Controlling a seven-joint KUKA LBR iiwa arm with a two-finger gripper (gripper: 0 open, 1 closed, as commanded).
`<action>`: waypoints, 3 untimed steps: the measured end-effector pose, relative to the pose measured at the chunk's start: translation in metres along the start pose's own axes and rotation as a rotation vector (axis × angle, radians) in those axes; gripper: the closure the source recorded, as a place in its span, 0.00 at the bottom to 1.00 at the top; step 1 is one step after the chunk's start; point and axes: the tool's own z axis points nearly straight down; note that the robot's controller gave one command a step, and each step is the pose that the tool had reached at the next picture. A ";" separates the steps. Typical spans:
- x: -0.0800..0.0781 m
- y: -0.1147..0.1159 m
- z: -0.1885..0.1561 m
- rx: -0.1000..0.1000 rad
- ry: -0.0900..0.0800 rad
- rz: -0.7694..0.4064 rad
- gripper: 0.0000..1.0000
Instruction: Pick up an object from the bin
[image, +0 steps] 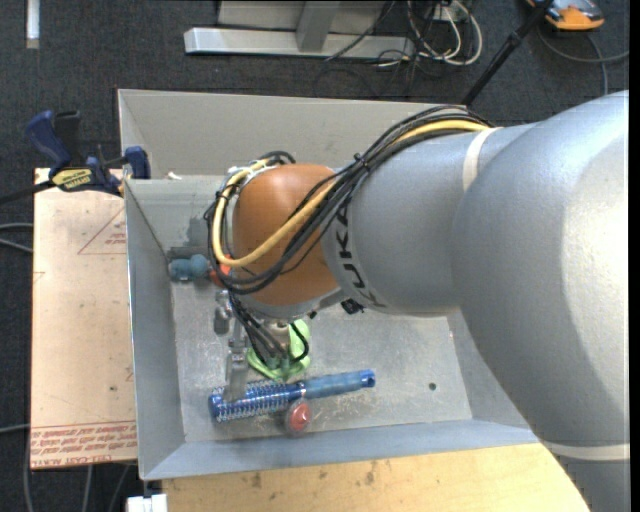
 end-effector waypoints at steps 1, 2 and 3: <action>0.017 -0.051 0.076 0.004 0.007 -0.020 0.00; 0.016 -0.048 0.072 0.001 0.001 -0.022 1.00; 0.026 -0.032 -0.072 -0.003 -0.008 0.026 1.00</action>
Offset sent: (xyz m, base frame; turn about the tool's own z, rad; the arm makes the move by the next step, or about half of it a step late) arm -0.0154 -0.0479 -0.0714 -0.0238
